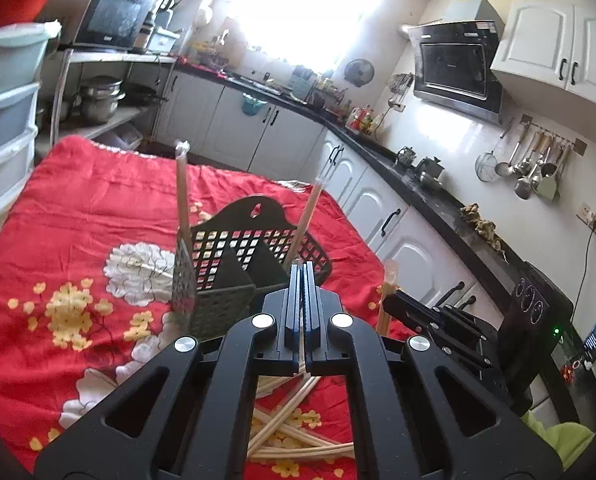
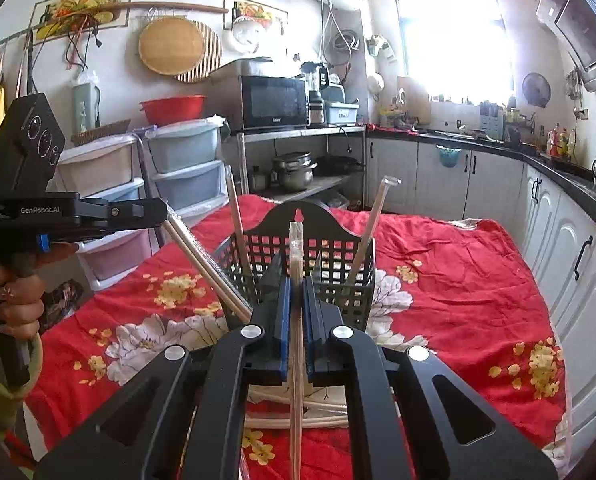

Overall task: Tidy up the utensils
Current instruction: 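Raise both held chopsticks and carry them above the green basket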

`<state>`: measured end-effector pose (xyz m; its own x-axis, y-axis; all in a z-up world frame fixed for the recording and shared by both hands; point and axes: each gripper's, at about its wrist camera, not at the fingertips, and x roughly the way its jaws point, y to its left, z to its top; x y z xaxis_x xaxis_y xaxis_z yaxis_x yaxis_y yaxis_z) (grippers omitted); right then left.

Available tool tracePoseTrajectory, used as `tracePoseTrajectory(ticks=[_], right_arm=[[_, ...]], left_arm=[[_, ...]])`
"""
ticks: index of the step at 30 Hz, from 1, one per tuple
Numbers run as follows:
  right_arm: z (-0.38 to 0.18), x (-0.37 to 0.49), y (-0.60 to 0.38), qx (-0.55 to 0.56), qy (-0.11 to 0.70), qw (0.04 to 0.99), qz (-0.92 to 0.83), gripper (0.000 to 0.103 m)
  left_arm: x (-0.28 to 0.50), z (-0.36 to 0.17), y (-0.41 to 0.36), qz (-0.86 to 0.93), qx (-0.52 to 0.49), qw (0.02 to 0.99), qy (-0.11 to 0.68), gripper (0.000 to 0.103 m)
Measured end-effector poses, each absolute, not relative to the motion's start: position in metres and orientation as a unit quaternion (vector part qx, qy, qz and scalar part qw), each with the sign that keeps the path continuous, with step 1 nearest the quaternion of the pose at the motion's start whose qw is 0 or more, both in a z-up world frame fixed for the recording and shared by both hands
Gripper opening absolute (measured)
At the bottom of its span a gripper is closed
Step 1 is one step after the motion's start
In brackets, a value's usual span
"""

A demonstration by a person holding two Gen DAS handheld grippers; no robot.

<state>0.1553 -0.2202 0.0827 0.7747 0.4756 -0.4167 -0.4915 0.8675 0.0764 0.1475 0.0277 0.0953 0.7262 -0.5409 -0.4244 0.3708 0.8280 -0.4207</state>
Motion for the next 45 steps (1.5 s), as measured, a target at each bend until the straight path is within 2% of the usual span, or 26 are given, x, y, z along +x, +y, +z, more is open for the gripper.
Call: tracePoseTrajectory(ticks=[32,45], right_arm=[[0.177,0.161,-0.248,0.025,0.085,0.967,0.237,0.006],[0.221,0.179,-0.252,0.034,0.005,0.97,0.241,0.006]], left_arm=[[0.142,0.194,0.016,-0.28,-0.146,0.935,0.16,0.0],[0.157,0.204,0.021,-0.266,-0.155,0.939,0.153,0.0]])
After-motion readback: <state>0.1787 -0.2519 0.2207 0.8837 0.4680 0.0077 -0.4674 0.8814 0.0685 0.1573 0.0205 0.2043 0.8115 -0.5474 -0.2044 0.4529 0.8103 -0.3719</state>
